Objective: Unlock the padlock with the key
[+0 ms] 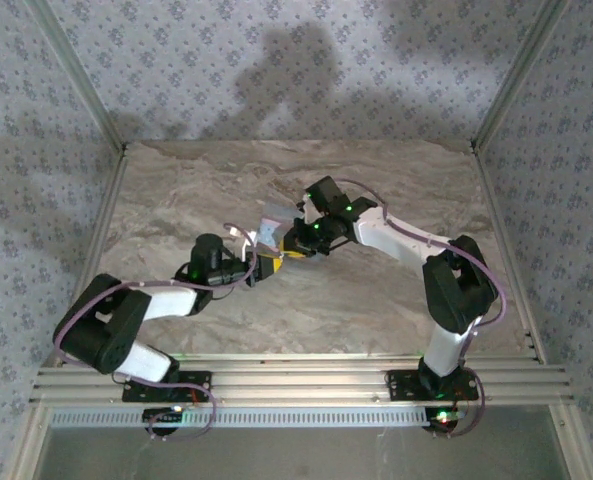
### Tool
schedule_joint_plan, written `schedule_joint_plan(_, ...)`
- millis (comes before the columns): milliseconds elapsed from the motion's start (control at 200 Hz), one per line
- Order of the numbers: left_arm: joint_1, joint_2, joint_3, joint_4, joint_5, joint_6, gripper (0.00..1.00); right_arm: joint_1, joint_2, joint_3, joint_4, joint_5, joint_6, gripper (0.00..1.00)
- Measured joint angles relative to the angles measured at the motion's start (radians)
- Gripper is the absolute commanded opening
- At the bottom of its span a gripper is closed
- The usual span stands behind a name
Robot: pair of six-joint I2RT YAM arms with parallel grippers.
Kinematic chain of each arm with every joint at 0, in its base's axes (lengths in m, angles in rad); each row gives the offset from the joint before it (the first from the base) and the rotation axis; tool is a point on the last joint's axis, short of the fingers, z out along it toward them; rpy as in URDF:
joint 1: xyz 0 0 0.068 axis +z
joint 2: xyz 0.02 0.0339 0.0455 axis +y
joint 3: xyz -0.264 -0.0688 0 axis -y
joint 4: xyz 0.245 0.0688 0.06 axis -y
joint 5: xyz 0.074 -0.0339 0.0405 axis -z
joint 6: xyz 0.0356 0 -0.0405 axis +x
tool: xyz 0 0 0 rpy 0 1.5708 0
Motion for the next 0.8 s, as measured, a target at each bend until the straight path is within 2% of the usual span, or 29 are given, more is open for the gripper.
schedule_joint_plan(110, 0.016, 0.005, 0.001, 0.008, 0.016, -0.016, 0.00, 0.002, 0.000, 0.000, 0.014, -0.005, 0.004, 0.00)
schedule_joint_plan(350, 0.093, 0.187, 0.010, 0.304, 0.187, -0.245, 0.00, -0.005, 0.002, -0.027, 0.103, -0.013, 0.026, 0.00)
schedule_joint_plan(505, 0.096, 0.213, 0.011, 0.353, 0.211, -0.311, 0.00, -0.008, 0.000, -0.034, 0.109, -0.014, 0.026, 0.00)
schedule_joint_plan(645, 0.072, 0.184, 0.018, 0.277, 0.172, -0.247, 0.00, -0.008, 0.000, -0.034, 0.095, -0.005, 0.027, 0.00)
schedule_joint_plan(799, -0.033, 0.044, 0.039, -0.004, -0.034, -0.030, 0.00, -0.008, 0.001, -0.035, 0.043, 0.001, 0.031, 0.00)
